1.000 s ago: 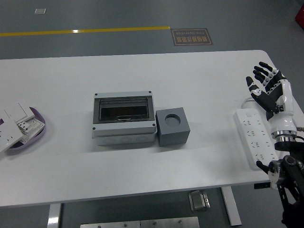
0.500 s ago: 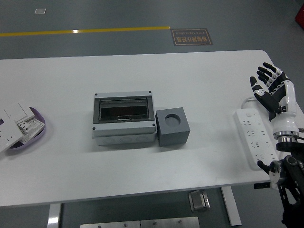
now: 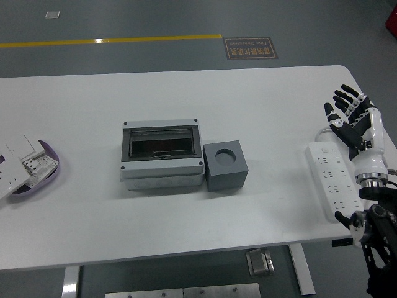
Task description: Pick up the cylinder from the cube,place it in the box,flap close box
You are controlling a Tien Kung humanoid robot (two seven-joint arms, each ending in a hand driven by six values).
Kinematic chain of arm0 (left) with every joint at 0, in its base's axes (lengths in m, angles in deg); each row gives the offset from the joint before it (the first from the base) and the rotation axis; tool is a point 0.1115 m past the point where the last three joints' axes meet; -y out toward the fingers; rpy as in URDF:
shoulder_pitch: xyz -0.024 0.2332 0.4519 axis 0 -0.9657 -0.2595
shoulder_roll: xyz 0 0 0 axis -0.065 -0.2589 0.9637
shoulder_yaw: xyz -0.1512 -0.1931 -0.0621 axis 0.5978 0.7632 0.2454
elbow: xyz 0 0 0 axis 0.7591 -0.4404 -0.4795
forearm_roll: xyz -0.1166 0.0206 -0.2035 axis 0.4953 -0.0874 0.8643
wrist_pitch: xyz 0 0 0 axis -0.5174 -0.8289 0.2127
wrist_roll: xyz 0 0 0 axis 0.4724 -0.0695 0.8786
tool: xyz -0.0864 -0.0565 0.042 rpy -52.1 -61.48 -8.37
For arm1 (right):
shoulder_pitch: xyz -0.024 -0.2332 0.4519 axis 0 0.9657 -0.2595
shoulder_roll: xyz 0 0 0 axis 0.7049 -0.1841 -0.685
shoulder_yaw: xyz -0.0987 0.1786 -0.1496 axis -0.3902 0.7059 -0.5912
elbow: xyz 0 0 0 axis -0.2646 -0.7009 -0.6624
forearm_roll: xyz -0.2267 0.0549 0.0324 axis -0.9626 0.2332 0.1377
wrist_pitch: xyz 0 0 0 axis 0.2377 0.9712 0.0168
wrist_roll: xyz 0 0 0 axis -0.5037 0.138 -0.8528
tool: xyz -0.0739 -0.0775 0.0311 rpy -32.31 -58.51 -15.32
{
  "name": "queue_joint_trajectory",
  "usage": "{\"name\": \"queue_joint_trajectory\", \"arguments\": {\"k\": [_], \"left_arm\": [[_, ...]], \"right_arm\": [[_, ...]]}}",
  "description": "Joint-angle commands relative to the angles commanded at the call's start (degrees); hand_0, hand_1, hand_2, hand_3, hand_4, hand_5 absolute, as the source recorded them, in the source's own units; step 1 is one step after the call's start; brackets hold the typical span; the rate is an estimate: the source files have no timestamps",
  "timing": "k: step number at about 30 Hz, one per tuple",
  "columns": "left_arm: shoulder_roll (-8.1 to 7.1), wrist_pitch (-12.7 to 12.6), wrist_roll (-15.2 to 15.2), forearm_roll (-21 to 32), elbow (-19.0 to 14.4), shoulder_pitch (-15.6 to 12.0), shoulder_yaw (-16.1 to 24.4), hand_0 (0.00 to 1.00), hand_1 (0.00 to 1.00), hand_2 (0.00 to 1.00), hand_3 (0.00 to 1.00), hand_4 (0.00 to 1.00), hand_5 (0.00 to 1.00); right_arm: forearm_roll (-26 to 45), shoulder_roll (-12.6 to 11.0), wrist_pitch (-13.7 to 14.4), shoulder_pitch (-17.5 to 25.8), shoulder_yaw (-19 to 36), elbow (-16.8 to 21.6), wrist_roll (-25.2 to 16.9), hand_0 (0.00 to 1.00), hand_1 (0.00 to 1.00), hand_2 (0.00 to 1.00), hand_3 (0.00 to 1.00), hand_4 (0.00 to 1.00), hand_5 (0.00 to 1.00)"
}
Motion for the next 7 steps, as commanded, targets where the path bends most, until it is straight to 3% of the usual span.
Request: {"name": "queue_joint_trajectory", "arguments": {"k": [7], "left_arm": [[0.22, -0.02, -0.03, 0.12, 0.0, 0.04, -0.01, 0.599, 0.581, 0.556, 0.601, 0.664, 0.258]], "right_arm": [[-0.07, -0.03, -0.04, -0.02, -0.06, -0.03, 0.12, 0.808, 0.741, 0.732, 0.704, 0.767, 0.104]]}}
